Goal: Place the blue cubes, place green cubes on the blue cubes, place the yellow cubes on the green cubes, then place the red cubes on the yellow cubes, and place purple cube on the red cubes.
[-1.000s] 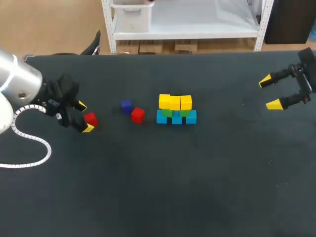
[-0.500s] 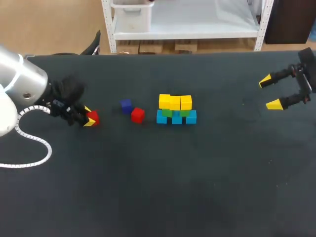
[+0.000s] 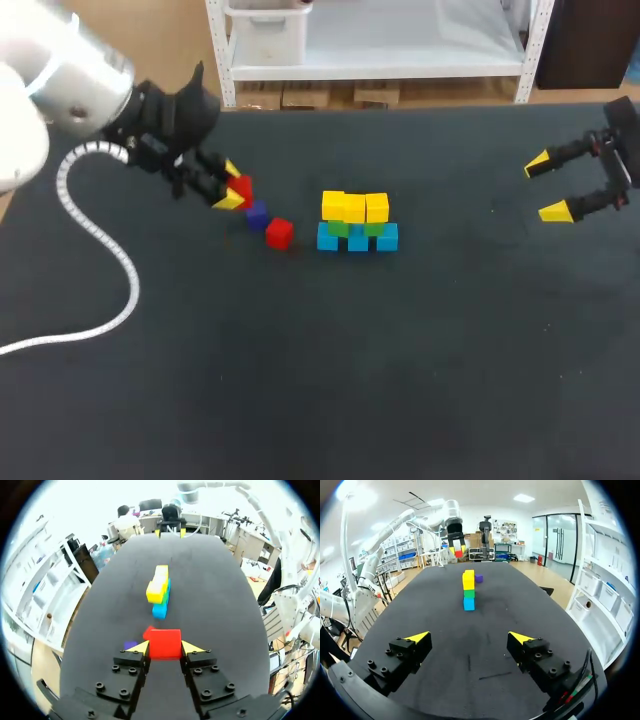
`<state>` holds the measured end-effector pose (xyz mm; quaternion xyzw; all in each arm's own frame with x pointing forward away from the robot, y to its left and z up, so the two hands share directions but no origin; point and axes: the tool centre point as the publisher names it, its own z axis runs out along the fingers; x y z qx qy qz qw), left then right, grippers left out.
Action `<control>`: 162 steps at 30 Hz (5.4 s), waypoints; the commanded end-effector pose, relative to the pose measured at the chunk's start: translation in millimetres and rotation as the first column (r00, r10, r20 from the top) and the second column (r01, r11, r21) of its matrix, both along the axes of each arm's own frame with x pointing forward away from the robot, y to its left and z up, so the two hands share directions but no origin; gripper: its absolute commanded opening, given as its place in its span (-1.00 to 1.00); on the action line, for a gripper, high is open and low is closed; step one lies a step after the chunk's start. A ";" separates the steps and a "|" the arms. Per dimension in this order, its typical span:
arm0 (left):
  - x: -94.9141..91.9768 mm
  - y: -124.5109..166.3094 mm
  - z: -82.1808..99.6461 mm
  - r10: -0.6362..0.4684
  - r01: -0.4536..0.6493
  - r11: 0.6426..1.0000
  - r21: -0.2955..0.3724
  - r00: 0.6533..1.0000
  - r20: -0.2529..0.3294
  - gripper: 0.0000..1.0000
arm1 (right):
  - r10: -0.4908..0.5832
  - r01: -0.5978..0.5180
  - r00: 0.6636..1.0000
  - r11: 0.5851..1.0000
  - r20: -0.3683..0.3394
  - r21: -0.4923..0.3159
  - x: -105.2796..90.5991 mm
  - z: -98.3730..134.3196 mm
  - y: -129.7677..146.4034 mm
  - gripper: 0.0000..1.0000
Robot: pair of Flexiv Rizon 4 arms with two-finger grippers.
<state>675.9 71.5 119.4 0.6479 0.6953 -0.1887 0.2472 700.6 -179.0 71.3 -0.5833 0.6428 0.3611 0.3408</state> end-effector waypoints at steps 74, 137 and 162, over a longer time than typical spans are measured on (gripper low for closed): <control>35.8 -132.8 -38.6 -0.218 0.215 0.976 -0.036 0.972 -0.083 -0.46 | 0.001 -0.001 1.000 1.000 0.001 0.001 0.3 -0.3 0.2 1.00; 51.0 -25.7 -116.6 -0.425 0.439 0.887 0.140 0.897 -0.120 1.00 | 0.001 -0.001 1.000 1.000 0.001 0.001 0.3 -0.3 0.2 1.00; 21.1 -27.7 -111.4 -0.297 0.309 0.942 0.135 0.950 -0.100 -1.00 | 0.001 -0.001 1.000 1.000 0.001 0.001 0.3 -0.3 0.2 1.00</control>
